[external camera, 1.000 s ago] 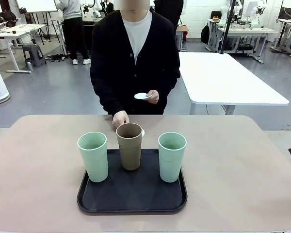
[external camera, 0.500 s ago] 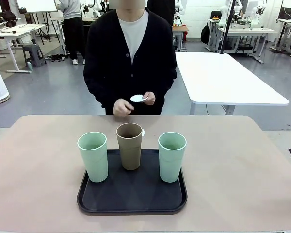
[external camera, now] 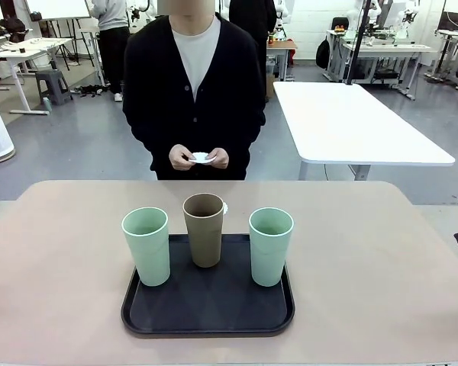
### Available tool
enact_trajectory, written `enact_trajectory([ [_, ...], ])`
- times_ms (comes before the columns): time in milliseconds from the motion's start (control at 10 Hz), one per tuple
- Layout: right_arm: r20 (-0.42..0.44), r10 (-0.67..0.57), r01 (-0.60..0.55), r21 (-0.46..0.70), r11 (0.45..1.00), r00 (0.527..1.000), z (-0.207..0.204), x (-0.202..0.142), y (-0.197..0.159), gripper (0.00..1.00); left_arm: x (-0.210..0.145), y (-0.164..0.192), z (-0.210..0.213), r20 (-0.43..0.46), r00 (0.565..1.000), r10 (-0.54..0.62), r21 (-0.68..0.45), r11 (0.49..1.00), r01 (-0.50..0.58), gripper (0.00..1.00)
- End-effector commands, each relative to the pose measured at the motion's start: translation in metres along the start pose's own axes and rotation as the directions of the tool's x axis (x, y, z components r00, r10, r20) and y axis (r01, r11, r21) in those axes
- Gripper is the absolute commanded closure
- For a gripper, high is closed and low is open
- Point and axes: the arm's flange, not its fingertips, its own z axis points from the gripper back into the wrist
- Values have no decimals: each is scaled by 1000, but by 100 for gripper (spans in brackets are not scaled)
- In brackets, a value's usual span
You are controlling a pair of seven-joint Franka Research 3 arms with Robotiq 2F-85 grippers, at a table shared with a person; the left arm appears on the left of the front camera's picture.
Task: Place coasters on the table and set cups on them.
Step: Pick up one Reusable plastic cup and place it on a coaster set by the human.
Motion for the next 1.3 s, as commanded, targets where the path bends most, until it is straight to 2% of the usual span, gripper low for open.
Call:
enact_trajectory([
  [0,1,1,-1,10,1000,1000,-1,0,0,0,33,6,-14,-110,985,-132,131,981,146,0],
  [200,1,1,-1,10,1000,1000,-1,0,0,0,71,1,-49,-268,938,-219,242,927,286,0],
  [400,1,1,-1,10,1000,1000,-1,0,0,0,89,-2,-91,-395,882,-256,346,848,402,0],
  [600,1,1,-1,10,1000,1000,-1,0,0,0,101,-8,-127,-500,827,-256,336,823,458,0],
  [700,1,1,-1,10,1000,1000,-1,0,0,0,102,-10,-137,-532,806,-258,315,823,472,0],
  [800,1,1,-1,10,1000,1000,-1,0,0,0,98,-14,-141,-520,808,-277,284,836,470,0],
  [1200,1,1,-1,10,1000,1000,-1,0,0,0,103,-10,-133,-504,816,-284,302,827,474,0],
])
